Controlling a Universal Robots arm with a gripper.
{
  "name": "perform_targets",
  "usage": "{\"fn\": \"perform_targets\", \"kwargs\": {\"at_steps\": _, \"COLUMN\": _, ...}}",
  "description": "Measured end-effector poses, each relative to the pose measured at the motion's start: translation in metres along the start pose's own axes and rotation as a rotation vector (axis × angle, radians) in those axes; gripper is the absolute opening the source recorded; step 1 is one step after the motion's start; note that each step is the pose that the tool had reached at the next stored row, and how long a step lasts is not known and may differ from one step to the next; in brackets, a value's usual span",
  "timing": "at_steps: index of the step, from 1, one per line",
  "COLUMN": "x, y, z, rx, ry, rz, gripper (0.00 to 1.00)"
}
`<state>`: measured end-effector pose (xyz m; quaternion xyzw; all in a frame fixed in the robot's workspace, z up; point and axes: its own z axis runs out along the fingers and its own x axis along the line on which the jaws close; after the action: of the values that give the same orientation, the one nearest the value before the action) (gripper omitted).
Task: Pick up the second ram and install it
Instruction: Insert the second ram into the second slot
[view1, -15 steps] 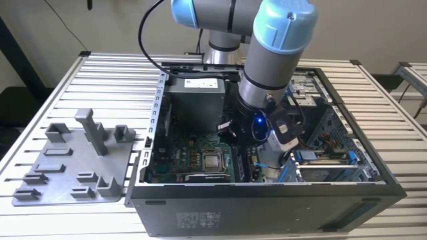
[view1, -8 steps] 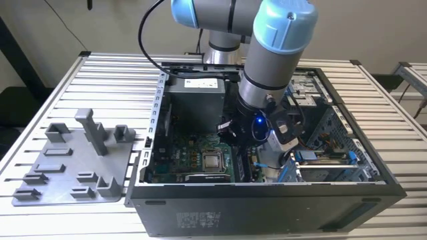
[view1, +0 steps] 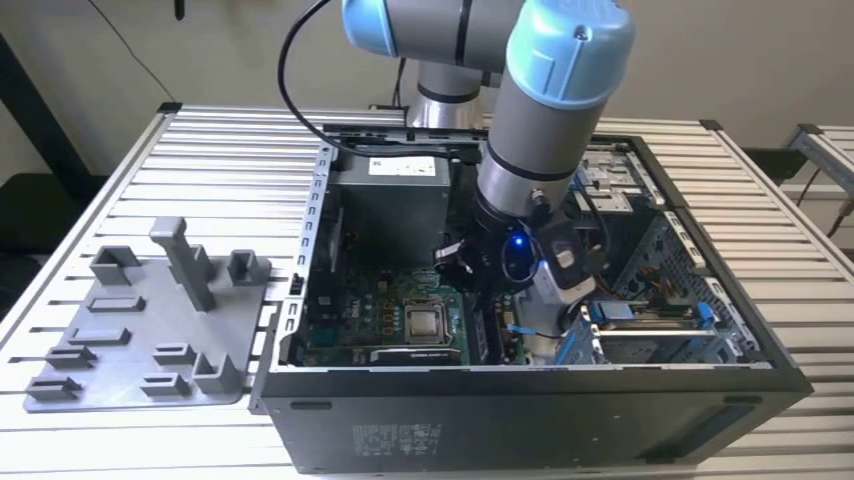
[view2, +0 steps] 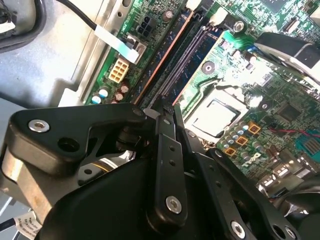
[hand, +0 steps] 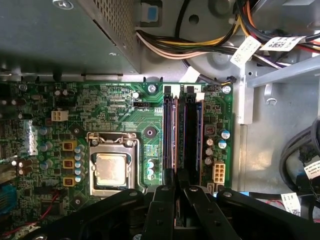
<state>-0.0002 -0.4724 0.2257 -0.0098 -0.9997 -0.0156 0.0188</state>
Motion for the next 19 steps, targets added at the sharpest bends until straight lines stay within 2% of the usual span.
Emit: {"fn": "perform_targets", "kwargs": {"at_steps": 19, "x": -0.0003, "y": -0.0001, "z": 0.0078, "rx": 0.0002, "ry": -0.0001, "rz": 0.006, "gripper": 0.14}}
